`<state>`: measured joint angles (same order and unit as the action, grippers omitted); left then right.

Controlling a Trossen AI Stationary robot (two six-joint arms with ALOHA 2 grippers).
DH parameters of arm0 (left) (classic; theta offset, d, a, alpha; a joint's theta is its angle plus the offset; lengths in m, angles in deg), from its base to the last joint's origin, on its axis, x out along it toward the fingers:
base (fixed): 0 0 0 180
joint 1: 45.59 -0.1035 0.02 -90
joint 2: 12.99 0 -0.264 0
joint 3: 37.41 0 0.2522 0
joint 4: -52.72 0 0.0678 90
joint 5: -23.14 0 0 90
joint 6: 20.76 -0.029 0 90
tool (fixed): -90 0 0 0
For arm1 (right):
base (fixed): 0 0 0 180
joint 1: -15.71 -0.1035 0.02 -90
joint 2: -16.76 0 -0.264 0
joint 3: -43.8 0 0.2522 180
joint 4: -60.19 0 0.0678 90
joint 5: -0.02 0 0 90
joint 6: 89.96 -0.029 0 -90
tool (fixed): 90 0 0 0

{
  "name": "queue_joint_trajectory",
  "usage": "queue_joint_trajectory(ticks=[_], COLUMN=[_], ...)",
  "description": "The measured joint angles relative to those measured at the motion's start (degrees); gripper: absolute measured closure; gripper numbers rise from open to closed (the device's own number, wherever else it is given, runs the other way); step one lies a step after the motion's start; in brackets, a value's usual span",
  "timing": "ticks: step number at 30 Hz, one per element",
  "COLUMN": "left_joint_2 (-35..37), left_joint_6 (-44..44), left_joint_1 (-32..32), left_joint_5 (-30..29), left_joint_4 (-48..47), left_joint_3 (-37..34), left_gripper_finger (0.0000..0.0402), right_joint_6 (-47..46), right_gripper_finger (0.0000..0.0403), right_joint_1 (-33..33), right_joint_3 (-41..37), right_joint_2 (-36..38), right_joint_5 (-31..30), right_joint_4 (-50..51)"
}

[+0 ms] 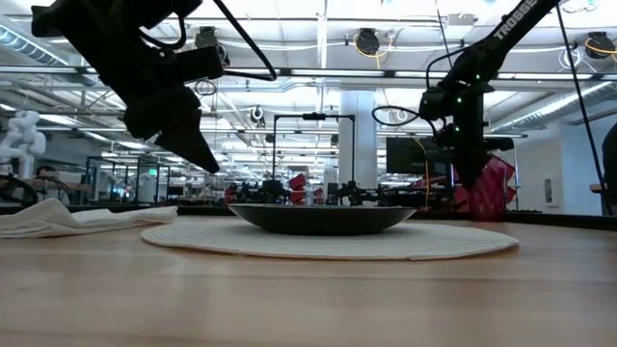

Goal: Set table place
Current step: Move the red glass onto the top right side of the white placemat

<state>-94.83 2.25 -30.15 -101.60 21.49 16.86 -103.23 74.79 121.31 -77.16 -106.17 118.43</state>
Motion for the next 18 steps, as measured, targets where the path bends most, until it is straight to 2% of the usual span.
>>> queue_joint_trajectory(ticks=[2,6,11,14,18], left_joint_2=[0.0,0.0,0.0,0.0,0.0], left_joint_6=[-1.1,-1.0,-1.0,-1.0,-1.0], left_joint_1=[-0.1,0.0,0.0,0.0,0.0], left_joint_5=[0.0,0.0,0.3,0.4,0.4], left_joint_4=[0.3,0.5,0.5,0.5,0.5], left_joint_3=[0.0,0.0,0.0,0.0,0.0], left_gripper_finger=[0.0384,0.0384,0.0384,0.0384,0.0384], right_joint_6=[2.2,2.3,-0.3,-2.6,-3.7], right_gripper_finger=[0.0394,0.0398,0.0400,0.0401,0.0402], right_joint_1=[-1.4,-6.4,-17.8,-24.8,-30.4], right_joint_3=[0.0,0.0,0.0,0.0,0.0], right_joint_2=[0.9,3.8,7.7,9.1,9.1], right_joint_5=[0.0,-0.2,0.1,2.1,4.4], right_joint_4=[0.7,5.5,11.8,11.8,11.8])
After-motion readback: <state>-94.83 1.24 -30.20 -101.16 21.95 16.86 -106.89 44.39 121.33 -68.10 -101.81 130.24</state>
